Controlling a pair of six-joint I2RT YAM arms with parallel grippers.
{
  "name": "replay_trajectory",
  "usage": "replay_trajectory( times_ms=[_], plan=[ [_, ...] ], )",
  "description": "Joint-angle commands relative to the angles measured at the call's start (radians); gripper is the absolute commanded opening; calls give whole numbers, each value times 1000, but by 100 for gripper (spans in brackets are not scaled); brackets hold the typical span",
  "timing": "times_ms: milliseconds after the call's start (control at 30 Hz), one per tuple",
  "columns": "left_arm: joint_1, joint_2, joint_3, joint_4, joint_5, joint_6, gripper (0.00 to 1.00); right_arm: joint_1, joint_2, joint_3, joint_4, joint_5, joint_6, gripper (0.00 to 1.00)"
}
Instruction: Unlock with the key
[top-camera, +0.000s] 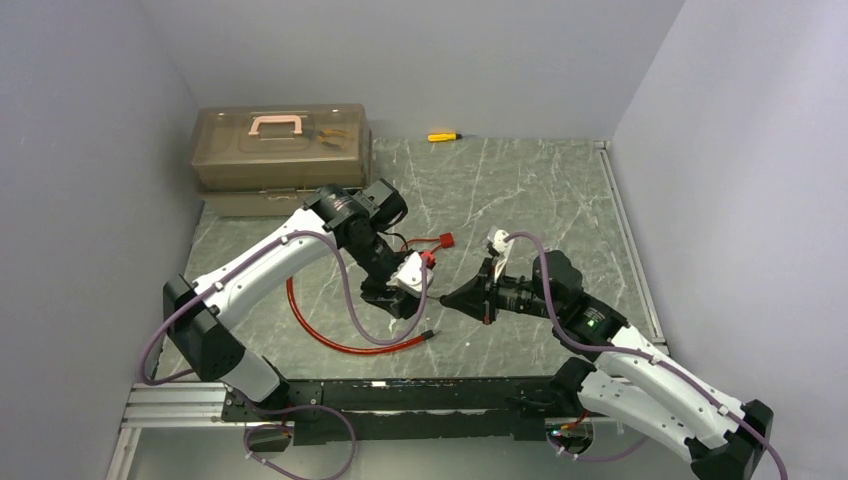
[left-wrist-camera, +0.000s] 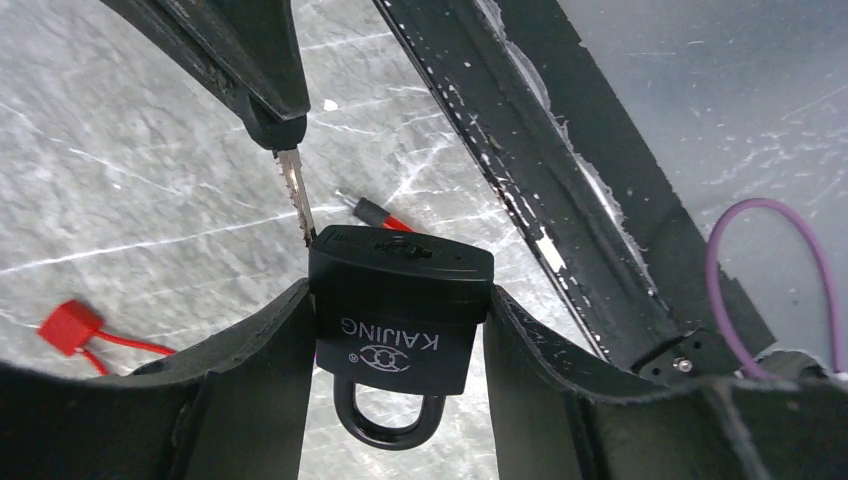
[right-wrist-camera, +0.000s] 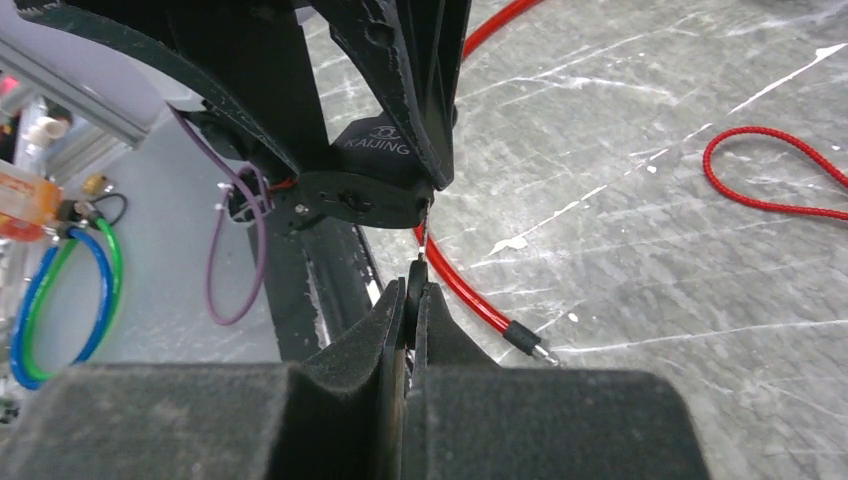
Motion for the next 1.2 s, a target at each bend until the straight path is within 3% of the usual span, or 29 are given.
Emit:
replay_trajectory(
  times_ms=[0,500,1167],
  plan=[
    [11,9,43,47,78,-58,0,68,14,64,-4,64,-84,0],
    [61,43,29,28,128,-140,0,96,-58,115,-206,216,-95,0],
    [62,65,29,45,139,-202,0,111,56,152,-47,62,-87,0]
  ],
)
